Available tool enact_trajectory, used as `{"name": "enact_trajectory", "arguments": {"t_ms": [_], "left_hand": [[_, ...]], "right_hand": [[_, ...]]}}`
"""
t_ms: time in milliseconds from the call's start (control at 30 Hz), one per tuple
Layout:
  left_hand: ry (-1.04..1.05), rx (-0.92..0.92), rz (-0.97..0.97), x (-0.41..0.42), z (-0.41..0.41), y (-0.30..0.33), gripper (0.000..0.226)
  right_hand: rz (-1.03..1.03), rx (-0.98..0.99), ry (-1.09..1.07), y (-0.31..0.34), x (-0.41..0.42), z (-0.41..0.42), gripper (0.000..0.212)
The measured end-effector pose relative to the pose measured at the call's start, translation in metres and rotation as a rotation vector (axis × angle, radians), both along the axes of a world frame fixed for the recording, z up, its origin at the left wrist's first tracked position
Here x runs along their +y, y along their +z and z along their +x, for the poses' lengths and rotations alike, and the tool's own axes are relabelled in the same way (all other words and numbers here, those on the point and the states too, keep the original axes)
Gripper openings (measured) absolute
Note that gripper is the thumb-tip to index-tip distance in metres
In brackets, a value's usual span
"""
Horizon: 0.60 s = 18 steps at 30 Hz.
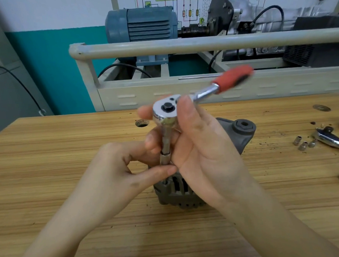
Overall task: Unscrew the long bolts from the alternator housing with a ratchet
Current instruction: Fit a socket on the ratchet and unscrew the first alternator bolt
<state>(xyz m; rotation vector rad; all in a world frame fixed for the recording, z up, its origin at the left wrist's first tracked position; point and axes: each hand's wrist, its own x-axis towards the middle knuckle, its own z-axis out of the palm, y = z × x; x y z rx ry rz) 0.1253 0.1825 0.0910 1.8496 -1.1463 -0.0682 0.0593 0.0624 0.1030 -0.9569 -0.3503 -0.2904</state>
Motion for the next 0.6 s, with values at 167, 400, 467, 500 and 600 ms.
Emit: {"name": "enact_trajectory", "arguments": {"t_ms": [167,400,467,500,600], "left_hand": [[0.042,-0.023,0.0,-0.0011,0.0021,-0.0025,0.036],[-0.071,-0.064,0.072,0.0023,0.0031,0.0024,0.029],[-0.053,-0.077,0.071,0.002,0.0036,0.0022,0.03],[-0.037,-0.08,0.06,0.0016,0.0035,0.0018,0.031],[0.037,-0.09,0.054,0.0005,0.0027,0.0002,0.039]], "right_hand": [[0.065,-0.014,-0.039,0.0008,-0.0017,-0.003,0.034],[0.017,0.023,0.084,0.0014,-0.0024,0.0014,0.032],[0.038,0.02,0.096,0.0015,-0.0023,0.0014,0.029],[0.044,0.014,0.092,0.0015,-0.002,0.0012,0.027],[0.029,-0.021,0.046,0.0009,0.0001,-0.0008,0.019]]}}
